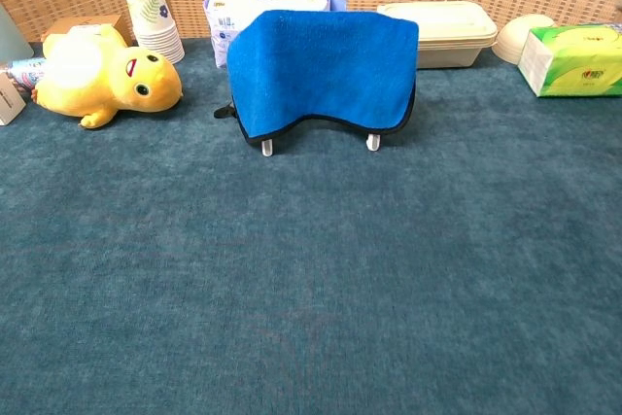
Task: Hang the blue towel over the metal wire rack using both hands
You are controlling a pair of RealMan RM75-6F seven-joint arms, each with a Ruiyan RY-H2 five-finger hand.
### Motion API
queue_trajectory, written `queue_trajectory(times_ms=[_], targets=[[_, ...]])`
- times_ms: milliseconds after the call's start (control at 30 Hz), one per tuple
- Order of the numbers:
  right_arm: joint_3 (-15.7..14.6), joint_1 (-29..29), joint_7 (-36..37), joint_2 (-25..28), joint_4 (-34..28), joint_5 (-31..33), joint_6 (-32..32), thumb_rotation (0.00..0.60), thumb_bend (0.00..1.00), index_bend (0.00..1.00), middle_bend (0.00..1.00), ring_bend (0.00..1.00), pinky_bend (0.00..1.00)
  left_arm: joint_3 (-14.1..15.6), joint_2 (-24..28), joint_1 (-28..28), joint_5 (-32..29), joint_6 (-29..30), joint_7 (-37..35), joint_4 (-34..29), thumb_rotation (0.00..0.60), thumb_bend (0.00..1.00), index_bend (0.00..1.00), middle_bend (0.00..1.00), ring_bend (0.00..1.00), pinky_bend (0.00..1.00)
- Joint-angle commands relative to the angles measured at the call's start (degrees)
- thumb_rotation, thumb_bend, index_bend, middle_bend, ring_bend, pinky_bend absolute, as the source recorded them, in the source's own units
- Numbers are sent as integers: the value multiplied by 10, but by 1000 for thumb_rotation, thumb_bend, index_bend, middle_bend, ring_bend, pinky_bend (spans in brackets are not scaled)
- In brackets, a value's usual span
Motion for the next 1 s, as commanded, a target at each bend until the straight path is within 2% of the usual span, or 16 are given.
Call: queue_trajectory(times_ms=[33,367,667,1000], targets=[[-20,-31,-1,15,-28,-10,24,600,0,199,176,135,129,34,22,41,25,33,10,-17,600,161,149,0,0,0],[-57,-101,-69,46,-97,6,65,600,0,200,176,100,129,97,45,116,50,79,115,-29,600,162,188,10,0,0],[-72,-141,-136,57,-139,34,85,600,0,195,176,90,129,115,26,158,46,106,213,-32,600,163,216,40,0,0],[-78,-169,-220,56,-143,92,92,600,7,215,180,83,110,110,8,168,41,96,259,-29,600,163,225,42,0,0]])
